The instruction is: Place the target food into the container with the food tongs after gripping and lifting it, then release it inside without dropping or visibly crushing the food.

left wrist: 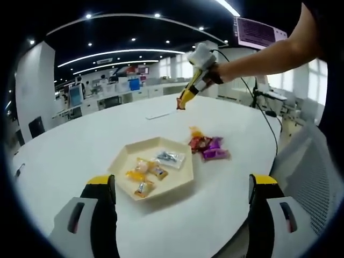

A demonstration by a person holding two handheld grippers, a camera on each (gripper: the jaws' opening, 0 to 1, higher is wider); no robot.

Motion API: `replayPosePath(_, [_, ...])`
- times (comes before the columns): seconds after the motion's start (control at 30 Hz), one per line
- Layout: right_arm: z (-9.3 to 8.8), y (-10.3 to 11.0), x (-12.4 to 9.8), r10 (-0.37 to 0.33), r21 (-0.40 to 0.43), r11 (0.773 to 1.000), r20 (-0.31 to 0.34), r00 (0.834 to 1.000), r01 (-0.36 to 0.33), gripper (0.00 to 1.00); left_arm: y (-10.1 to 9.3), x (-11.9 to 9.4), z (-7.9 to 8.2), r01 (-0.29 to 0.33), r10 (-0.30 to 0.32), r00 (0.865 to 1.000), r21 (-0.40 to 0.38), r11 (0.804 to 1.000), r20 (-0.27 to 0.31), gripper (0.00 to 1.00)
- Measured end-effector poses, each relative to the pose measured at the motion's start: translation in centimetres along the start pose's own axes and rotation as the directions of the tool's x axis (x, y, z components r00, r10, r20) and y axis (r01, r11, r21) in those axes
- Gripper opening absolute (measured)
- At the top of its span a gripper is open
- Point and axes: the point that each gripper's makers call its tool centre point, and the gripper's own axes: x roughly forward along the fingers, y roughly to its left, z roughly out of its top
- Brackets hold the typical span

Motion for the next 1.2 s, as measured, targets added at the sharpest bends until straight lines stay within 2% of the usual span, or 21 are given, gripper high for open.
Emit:
replayPosePath(0.5, [2.4, 2.6, 0.7, 0.025, -0.010, 1.000, 0.024, 0.999, -0.024, 0.21, 0.2, -0.1, 0.1, -0.011, 0.011, 1.000, 0.008, 1.000, 0.010, 1.00])
replayPosePath(0.63, [3.1, 3.3, 1.1, 0.018, -0.025, 1.000, 0.026, 0.999, -0.018, 0.20, 0.3, -0.2, 0.6, -0.012, 0.013, 0.999, -0.015, 1.000, 0.034, 1.00])
replayPosePath(0.9, [4.6, 5.3, 1.7, 0.039, -0.010, 0.999, 0.050, 0.998, -0.039, 0.21, 0.1, -0.2, 0.6, -0.006, 0.007, 1.000, -0.004, 1.000, 0.029, 1.00])
replayPosePath(1.2, [6.7, 7.9, 2.2, 0.064, -0.036, 0.997, 0.068, 0.996, -0.062, 0.21, 0.2, -0.2, 0.6, -0.009, 0.009, 1.000, -0.002, 1.000, 0.030, 0.99])
